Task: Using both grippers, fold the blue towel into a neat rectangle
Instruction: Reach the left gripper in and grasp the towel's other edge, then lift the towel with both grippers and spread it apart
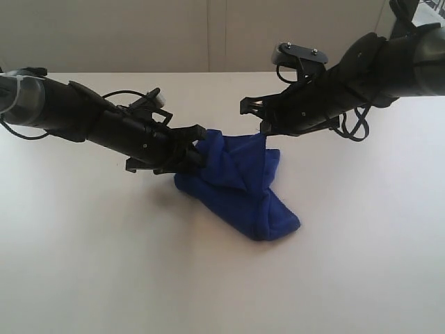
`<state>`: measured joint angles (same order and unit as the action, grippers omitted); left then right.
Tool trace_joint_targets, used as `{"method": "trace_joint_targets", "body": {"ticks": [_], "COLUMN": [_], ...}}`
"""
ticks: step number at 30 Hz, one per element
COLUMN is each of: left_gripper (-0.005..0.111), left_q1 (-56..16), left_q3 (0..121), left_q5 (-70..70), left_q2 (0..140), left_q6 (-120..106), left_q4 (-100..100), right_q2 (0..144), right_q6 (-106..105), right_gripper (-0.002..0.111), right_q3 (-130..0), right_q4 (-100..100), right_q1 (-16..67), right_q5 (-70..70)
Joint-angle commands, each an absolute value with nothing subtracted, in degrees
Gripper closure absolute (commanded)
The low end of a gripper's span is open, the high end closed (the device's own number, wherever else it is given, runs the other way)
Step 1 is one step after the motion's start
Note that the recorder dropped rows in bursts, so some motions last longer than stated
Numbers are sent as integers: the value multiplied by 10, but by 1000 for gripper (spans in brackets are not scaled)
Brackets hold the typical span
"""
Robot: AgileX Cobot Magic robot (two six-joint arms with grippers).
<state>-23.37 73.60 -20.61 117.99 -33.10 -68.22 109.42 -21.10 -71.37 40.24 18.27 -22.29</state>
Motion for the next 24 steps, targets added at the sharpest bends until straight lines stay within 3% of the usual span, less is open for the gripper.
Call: {"method": "trace_joint_targets", "body": {"ticks": [1,8,17,24], "left_gripper": [78,107,107,107], "left_q1": [-236,-236,-233,-221], "left_q3": [737,737,737,737], "left_q5": [-202,-197,-228,-235], "left_q2": [1182,1185,1157,1035], "left_q6": [-332,-332,-334,-394], "left_q4": [-693,-693,-693,-652], "right_q2": [1093,1093,1091,1026], "right_q6": [-212,-212,-212,-212], "right_gripper": [108,108,108,108], "right_q3": [-714,-714,-714,-714], "right_q4": [404,404,404,356], "right_q1": [184,184,184,176], "right_q5": [-225,-226,-199,-206]}}
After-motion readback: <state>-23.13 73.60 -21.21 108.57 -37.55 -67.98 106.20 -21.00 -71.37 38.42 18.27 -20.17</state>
